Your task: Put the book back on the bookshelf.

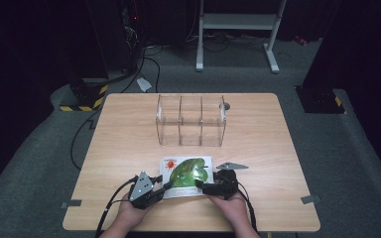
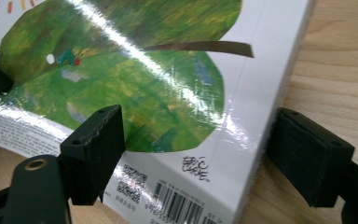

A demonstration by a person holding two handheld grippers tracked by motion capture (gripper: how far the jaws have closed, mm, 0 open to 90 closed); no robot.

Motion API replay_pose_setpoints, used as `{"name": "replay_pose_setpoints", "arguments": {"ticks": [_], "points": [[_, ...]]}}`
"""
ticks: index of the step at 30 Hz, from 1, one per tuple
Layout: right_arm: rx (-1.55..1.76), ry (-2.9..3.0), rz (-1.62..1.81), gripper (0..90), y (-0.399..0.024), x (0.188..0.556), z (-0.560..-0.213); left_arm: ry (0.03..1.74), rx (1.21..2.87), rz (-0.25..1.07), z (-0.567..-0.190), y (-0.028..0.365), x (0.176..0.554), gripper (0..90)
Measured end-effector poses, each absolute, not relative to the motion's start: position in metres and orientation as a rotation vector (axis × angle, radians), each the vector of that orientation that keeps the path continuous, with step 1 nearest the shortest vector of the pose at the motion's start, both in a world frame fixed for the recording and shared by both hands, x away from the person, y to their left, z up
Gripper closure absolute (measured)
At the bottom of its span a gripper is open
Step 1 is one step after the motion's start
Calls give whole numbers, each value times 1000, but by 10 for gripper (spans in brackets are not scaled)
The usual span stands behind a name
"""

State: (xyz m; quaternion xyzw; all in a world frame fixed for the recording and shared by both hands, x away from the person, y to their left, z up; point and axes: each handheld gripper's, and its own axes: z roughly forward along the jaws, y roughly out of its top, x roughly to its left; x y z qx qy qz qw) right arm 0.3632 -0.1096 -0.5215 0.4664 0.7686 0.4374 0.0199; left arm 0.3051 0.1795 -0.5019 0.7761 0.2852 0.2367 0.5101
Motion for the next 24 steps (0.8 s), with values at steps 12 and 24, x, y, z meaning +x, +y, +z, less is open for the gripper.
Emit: {"name": "replay_pose_setpoints", "arguments": {"ticks": [12, 24], "points": [[1458, 2340, 1335, 271, -111, 359, -517, 739, 1860, 524, -505, 180, 308, 687], [1440, 2290, 1304, 324, -113, 354, -513, 817, 1840, 445, -508, 179, 313, 700]]}}
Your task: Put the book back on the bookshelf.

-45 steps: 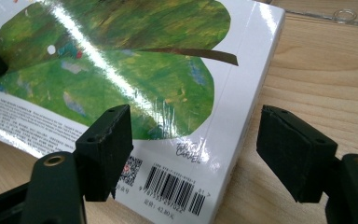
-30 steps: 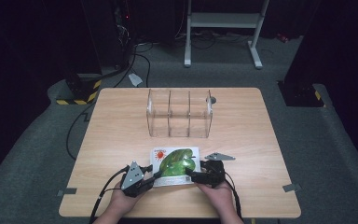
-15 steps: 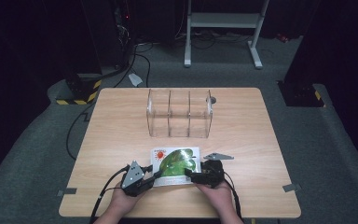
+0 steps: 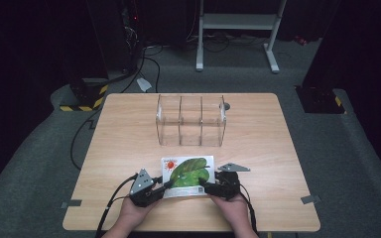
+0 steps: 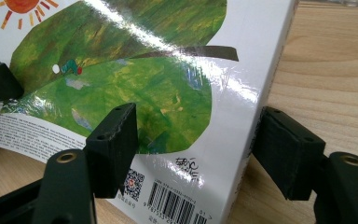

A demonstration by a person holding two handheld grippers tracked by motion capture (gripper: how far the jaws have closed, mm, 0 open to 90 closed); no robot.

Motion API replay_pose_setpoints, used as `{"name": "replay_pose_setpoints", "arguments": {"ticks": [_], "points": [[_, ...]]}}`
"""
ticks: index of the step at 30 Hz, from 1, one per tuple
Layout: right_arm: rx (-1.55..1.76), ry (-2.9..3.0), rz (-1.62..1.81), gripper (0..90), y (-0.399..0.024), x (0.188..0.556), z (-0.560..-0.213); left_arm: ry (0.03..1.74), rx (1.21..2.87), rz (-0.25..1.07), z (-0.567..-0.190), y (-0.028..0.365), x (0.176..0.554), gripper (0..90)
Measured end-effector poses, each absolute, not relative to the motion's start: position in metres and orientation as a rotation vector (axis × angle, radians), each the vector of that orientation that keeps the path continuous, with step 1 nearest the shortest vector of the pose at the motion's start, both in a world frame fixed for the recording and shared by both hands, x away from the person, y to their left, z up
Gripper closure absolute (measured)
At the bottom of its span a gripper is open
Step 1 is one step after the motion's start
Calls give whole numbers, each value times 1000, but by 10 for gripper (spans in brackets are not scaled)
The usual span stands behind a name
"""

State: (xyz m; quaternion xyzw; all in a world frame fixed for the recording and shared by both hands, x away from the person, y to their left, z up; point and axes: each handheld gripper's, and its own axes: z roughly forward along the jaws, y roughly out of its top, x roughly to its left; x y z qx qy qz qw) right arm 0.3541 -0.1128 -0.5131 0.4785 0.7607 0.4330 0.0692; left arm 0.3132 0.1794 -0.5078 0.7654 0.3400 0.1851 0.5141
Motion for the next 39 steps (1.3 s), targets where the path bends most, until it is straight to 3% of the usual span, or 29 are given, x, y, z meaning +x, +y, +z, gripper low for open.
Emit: {"name": "replay_pose_setpoints", "arguments": {"ticks": [39], "points": [[1284, 2156, 1266, 462, -112, 335, -499, 830, 1832, 472, -505, 183, 316, 721]]}}
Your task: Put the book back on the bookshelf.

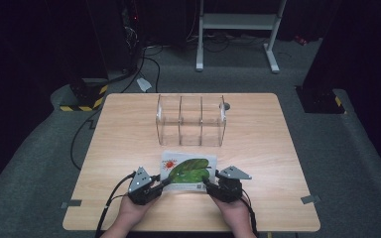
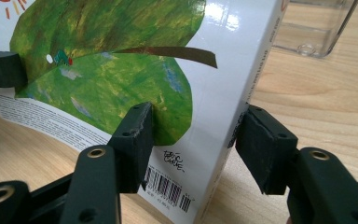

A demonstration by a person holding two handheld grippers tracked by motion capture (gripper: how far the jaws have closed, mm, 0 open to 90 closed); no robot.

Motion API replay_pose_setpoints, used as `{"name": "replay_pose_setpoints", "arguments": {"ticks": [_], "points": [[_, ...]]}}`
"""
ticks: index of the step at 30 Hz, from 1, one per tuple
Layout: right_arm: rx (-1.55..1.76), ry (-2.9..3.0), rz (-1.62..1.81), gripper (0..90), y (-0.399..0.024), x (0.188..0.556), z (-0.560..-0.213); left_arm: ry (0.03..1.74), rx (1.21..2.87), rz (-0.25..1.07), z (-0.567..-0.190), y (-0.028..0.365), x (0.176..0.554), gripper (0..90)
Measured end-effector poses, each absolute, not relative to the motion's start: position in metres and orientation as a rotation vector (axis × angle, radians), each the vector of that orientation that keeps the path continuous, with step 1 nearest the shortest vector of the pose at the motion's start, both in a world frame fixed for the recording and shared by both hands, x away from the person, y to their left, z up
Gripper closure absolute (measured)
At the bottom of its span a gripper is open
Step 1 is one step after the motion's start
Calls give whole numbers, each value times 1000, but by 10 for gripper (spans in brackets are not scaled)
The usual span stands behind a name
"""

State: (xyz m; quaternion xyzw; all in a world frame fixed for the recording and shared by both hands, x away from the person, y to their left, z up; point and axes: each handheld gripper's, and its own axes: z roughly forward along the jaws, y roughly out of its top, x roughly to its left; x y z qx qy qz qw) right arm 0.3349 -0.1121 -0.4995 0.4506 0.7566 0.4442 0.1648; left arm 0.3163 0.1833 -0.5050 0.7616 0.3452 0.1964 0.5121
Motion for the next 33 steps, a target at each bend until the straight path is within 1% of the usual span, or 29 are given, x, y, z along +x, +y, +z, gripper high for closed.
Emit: {"name": "replay_pose_setpoints", "arguments": {"ticks": [5, 20, 30, 33], "points": [[1258, 2117, 1280, 484, -114, 332, -497, 828, 1876, 506, -509, 181, 318, 721], [1231, 2091, 1279, 482, -114, 327, -497, 830, 1889, 532, -513, 177, 322, 708], [1185, 2064, 1301, 482, -119, 321, -498, 812, 1926, 566, -516, 175, 322, 677], [1164, 2065, 1301, 479, -119, 318, -497, 806, 1936, 554, -517, 175, 320, 673]]}}
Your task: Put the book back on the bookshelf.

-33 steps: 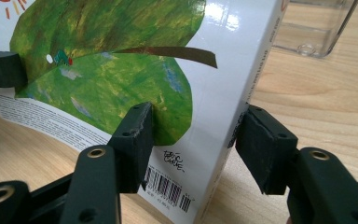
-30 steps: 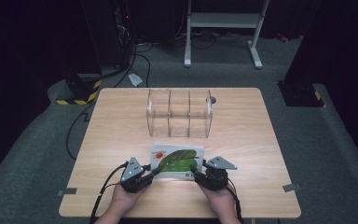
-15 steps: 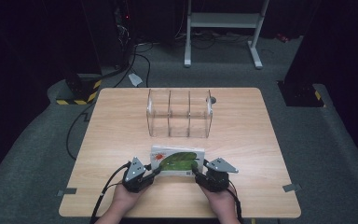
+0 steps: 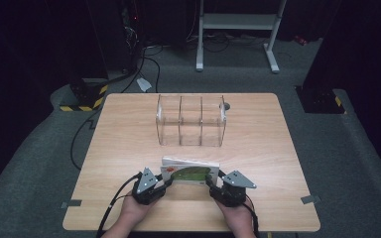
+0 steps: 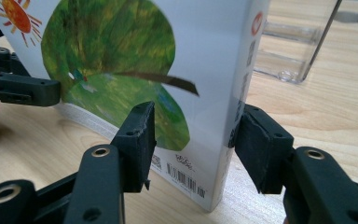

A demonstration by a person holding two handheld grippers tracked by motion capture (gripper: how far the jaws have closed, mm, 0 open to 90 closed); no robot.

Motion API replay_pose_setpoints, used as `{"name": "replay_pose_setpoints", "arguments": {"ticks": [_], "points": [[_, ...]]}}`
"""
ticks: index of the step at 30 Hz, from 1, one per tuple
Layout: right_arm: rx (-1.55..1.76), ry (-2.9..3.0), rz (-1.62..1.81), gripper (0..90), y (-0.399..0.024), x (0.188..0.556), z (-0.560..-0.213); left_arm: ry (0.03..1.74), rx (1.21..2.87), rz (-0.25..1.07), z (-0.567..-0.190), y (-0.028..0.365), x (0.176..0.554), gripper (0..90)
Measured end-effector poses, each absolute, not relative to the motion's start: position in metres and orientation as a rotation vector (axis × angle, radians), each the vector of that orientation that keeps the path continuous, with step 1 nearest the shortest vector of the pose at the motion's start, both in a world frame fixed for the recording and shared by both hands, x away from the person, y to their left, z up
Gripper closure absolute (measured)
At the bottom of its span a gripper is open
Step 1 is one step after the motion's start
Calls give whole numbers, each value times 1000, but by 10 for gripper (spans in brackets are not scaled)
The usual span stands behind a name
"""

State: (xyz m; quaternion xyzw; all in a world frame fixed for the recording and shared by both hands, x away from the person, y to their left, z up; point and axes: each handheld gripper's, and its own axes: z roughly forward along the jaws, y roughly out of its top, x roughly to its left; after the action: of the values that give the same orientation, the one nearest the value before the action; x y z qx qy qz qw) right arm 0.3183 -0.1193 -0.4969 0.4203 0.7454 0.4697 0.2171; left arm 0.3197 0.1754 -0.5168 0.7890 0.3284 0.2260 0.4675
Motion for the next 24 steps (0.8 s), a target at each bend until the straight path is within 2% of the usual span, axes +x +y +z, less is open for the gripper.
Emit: {"name": "replay_pose_setpoints", "arguments": {"ticks": [5, 7, 12, 18, 24], "points": [[1128, 2079, 1316, 436, -119, 313, -495, 806, 1959, 566, -517, 176, 313, 642], [1134, 2082, 1334, 392, -120, 313, -494, 806, 1953, 566, -516, 179, 311, 632], [1123, 2118, 1400, 306, -124, 315, -489, 830, 1938, 558, -515, 183, 310, 544], [1132, 2167, 1442, 269, -123, 324, -487, 855, 1928, 606, -517, 190, 308, 477], [1090, 2175, 1452, 273, -118, 330, -486, 896, 1917, 614, -517, 201, 305, 459]]}}
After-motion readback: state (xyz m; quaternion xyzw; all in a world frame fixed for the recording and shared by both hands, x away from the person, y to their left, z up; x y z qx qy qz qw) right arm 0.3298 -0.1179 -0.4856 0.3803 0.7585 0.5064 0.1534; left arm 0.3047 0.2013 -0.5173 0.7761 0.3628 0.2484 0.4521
